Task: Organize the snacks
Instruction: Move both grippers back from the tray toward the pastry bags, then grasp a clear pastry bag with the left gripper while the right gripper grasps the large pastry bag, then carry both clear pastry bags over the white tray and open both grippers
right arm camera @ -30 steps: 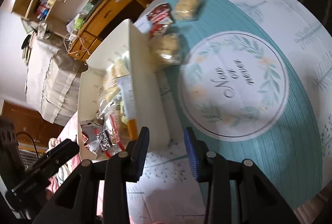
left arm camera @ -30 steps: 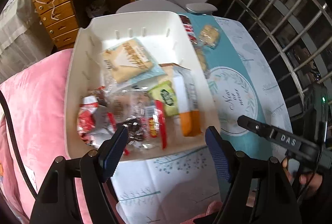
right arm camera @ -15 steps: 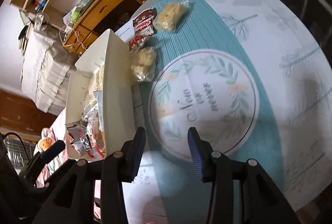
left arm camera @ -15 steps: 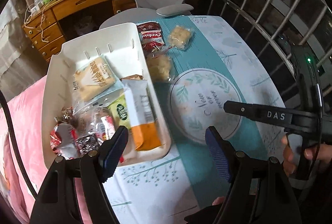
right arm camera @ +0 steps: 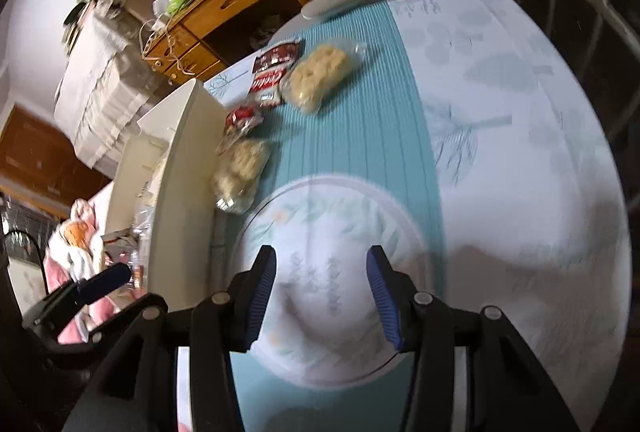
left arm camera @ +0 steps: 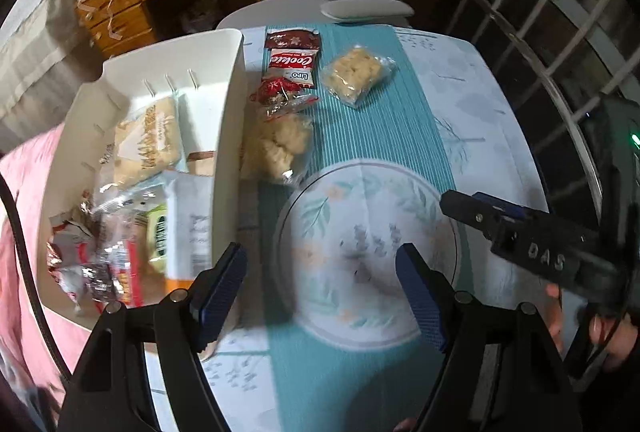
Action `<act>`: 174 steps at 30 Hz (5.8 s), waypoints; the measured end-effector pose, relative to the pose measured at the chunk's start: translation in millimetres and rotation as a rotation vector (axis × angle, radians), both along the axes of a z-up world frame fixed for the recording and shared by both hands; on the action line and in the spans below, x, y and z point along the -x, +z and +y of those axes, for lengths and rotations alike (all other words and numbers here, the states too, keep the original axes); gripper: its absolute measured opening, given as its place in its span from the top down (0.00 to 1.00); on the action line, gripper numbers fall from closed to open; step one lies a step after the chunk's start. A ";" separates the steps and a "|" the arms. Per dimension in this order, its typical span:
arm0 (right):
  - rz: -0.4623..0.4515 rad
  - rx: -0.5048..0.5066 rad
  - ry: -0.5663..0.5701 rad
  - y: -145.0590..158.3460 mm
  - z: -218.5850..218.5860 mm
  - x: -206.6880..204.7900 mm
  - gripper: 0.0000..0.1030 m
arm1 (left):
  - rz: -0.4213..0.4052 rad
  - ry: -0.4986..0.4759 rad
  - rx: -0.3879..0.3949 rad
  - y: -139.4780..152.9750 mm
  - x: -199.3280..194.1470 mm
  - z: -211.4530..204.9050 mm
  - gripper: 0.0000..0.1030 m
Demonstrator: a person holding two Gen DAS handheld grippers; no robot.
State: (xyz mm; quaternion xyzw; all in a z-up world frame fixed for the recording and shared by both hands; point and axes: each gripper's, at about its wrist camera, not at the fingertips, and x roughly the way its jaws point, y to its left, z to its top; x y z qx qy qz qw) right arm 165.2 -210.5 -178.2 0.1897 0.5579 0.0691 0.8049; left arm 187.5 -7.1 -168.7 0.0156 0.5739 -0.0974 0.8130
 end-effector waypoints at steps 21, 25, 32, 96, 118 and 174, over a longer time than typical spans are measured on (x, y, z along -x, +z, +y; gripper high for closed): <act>-0.168 0.056 0.173 -27.8 -34.0 -115.2 0.23 | 0.118 0.506 0.018 -68.6 -89.7 -11.6 0.20; -0.222 0.120 0.252 -37.6 -22.5 -130.5 0.14 | 0.151 0.565 -0.010 -81.6 -98.3 -10.0 0.19; -0.294 0.127 0.330 -45.9 -13.5 -150.8 0.09 | 0.164 0.653 -0.015 -94.1 -106.5 0.9 0.17; -0.299 0.211 0.486 -71.5 33.3 -175.3 0.29 | 0.149 0.931 0.134 -131.2 -147.1 44.6 0.38; -0.235 0.241 0.415 -54.2 15.0 -136.0 0.34 | 0.218 0.791 0.136 -108.3 -99.4 19.1 0.54; -0.246 0.121 -0.023 76.0 174.7 57.1 0.37 | 0.149 0.021 0.121 51.2 -8.6 197.8 0.53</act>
